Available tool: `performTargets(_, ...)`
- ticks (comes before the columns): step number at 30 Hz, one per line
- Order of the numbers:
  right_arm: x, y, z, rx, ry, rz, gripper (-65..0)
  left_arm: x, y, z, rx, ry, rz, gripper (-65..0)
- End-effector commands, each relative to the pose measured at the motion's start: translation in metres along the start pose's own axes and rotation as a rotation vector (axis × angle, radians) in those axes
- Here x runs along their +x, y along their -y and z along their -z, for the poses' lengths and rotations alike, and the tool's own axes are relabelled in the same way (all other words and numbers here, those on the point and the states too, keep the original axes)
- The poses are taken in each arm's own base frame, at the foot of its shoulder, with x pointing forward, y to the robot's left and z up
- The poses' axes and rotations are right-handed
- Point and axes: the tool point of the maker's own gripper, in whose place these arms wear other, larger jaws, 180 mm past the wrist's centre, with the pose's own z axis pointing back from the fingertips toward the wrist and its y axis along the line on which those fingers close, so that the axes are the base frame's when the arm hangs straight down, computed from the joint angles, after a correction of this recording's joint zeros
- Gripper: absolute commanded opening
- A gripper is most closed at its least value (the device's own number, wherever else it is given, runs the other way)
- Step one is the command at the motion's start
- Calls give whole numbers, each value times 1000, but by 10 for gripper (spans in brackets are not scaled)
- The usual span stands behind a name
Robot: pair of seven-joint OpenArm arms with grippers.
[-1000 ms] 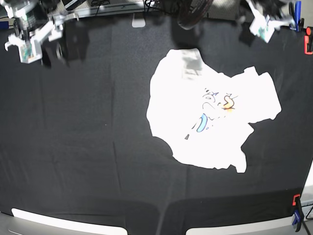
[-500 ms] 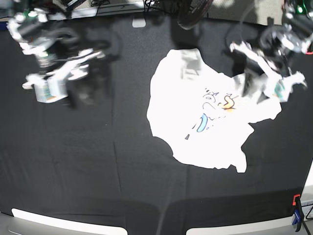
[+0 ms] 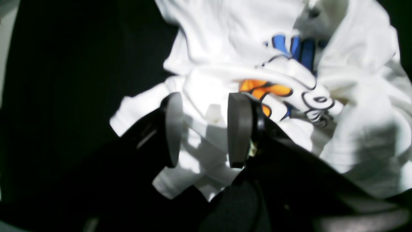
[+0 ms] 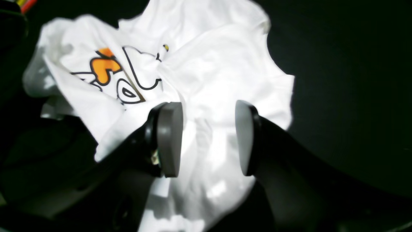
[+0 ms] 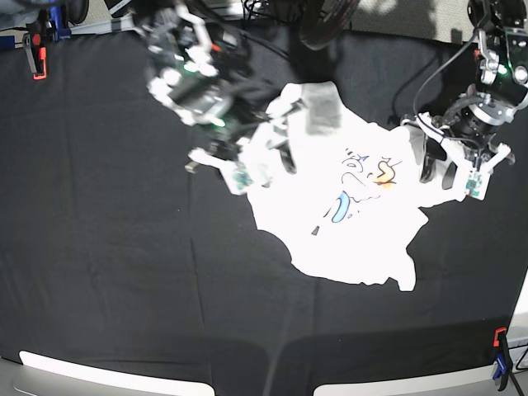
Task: Layout the t-shirt on the table in an organized manner, then fold the t-shirt properly
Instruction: 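Lower both grippers and pinch the white t-shirt at two edges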
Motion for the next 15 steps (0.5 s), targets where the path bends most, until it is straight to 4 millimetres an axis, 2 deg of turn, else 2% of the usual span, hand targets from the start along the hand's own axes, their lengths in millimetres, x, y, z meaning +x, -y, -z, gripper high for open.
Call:
performTargets(1, 17, -5, 4, 7, 55, -10, -388, 13, -3, -2, 5, 46, 5, -435)
performTargets(6, 14, -14, 26, 2, 35, 3, -388, 14, -2, -2, 5, 49, 5, -435)
performTargets(12, -10, -31, 43, 54, -19, 111, -388, 14, -2, -2, 5, 49, 5, -435)
performTargets(15, -16, -37, 46, 72, -33, 147, -388, 14, -2, -2, 5, 49, 4, -435)
